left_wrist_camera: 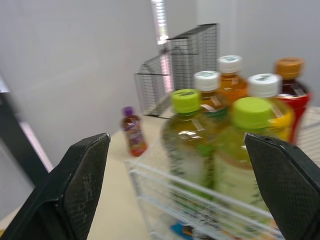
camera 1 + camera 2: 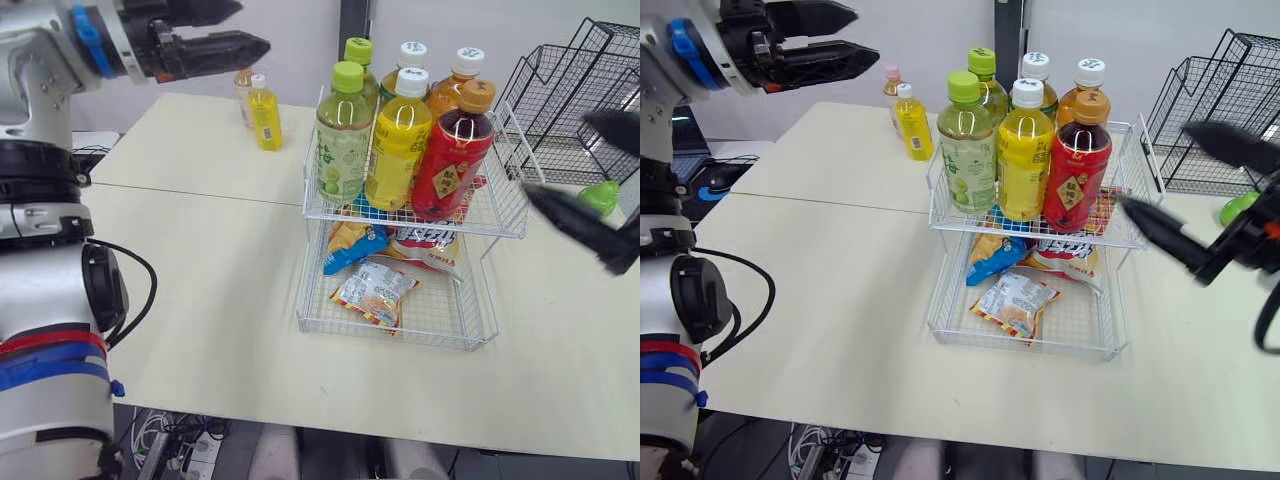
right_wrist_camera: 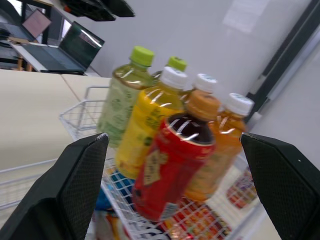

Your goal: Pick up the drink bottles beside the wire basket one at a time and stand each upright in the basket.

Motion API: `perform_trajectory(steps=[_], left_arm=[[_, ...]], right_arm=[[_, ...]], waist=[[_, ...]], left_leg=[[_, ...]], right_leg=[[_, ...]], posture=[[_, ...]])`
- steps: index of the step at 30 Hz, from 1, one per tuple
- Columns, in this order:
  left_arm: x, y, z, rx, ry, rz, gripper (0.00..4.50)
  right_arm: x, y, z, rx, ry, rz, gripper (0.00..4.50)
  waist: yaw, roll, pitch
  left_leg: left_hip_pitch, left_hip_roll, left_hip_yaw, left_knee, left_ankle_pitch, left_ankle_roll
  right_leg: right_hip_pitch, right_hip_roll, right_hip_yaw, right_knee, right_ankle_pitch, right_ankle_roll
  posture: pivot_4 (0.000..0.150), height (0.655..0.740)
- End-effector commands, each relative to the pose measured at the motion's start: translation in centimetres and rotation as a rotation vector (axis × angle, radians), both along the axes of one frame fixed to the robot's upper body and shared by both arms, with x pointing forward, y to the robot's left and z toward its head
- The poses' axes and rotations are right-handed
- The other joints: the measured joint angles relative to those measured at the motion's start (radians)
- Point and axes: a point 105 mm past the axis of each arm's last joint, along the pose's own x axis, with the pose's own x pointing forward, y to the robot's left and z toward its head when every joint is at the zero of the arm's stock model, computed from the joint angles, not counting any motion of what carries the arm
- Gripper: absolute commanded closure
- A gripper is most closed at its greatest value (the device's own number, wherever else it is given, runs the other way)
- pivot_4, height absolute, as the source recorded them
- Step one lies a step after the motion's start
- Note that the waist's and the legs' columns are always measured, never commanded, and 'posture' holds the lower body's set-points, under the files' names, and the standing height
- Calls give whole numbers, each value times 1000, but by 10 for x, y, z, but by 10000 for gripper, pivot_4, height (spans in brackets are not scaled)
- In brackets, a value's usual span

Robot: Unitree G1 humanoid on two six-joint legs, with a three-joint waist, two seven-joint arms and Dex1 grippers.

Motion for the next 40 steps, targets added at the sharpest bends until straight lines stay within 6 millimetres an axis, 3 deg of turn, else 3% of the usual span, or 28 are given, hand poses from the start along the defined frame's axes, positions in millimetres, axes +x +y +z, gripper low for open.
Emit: perform_trajectory(steps=[1,3,7,13,17,21,27,40], left_arm=[[14,41,-9,-16,-70,242,458],[20,59,-26,-17,-66,320,458],[30,91,-91,55,-22,500,458],[30,111,-160,84,2,662,458],[26,121,-197,62,44,723,458],[27,121,-213,34,75,724,458],[28,120,-226,28,111,716,458],[27,116,-230,17,128,682,458]], right_arm=[[8,-43,16,9,-78,-142,0],[15,-60,14,17,-85,-198,0],[37,-95,-17,-27,-43,-318,0],[64,-137,-69,-80,-7,-477,0],[77,-153,-106,-82,9,-568,0],[82,-156,-135,-87,36,-605,0],[82,-150,-160,-86,66,-625,0],[87,-143,-165,-72,74,-616,0]], waist=[[0,0,0],[-1,0,0],[-4,1,-1],[0,1,-1],[2,1,-1],[3,2,-1],[1,3,-2],[1,3,-2]], left_leg=[[0,0,1,0,0,0],[0,0,1,0,0,0],[-1,0,2,-1,0,0],[-2,0,2,0,0,0],[-1,0,3,0,0,0],[-1,-1,3,0,0,0],[-1,-1,3,0,0,0],[-1,-1,3,0,0,0]], right_leg=[[0,0,1,0,0,0],[-1,0,1,0,0,0],[-2,0,1,0,0,0],[-3,0,2,1,0,0],[-3,-1,2,1,0,0],[-3,0,1,2,0,0],[-3,0,1,2,1,0],[-3,0,1,2,1,0]], posture=[[1500,6732],[1500,6732],[1500,6732],[1500,6732],[1500,6732],[1500,6732],[1500,6732],[1500,6732]])
